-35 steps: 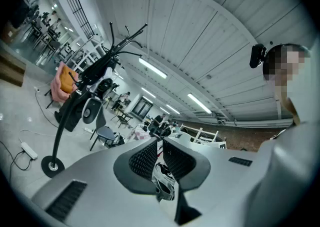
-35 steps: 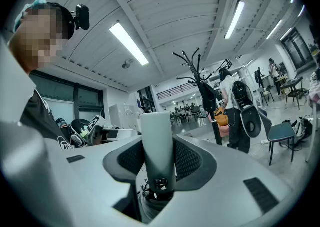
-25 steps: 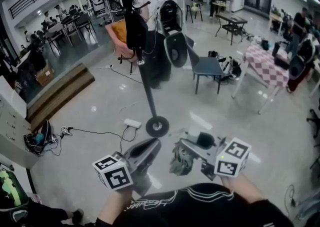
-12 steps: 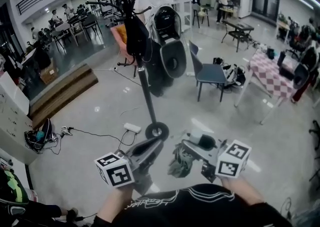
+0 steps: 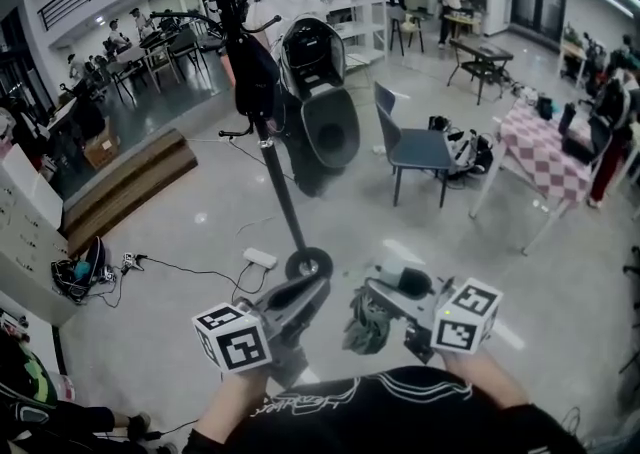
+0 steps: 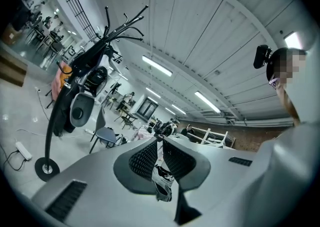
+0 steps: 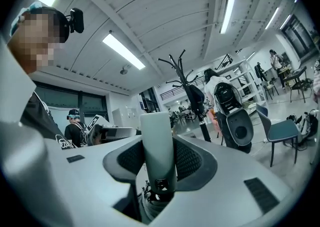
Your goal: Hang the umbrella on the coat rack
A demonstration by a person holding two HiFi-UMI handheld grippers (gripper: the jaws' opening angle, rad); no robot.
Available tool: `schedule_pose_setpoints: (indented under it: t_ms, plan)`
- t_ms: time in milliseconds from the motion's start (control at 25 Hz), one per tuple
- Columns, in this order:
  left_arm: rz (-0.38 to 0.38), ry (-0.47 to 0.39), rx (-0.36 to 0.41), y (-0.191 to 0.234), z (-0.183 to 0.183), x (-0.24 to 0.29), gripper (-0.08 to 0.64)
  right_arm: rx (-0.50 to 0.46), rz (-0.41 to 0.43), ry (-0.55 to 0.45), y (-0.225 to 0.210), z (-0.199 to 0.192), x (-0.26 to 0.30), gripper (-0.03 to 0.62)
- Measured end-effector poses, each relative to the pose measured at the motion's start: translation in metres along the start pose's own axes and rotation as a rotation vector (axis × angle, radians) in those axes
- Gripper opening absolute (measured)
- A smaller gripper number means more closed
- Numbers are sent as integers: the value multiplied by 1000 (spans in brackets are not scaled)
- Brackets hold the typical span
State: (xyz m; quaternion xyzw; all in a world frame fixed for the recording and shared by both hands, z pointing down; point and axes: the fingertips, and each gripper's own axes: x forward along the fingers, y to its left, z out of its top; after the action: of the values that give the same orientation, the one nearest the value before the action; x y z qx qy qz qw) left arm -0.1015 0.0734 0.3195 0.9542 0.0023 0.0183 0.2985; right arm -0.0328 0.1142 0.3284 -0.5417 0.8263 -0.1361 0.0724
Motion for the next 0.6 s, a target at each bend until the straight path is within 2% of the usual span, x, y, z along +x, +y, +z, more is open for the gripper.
schedule_pose_setpoints:
  t_ms: [400, 600]
  plan:
    - [-3, 9, 4, -3, -10, 18, 32, 32, -33, -12, -24, -4, -22, 160]
    - [-1, 8, -20, 15, -6, 35, 32, 38, -51, -7, -47, -3, -18, 161]
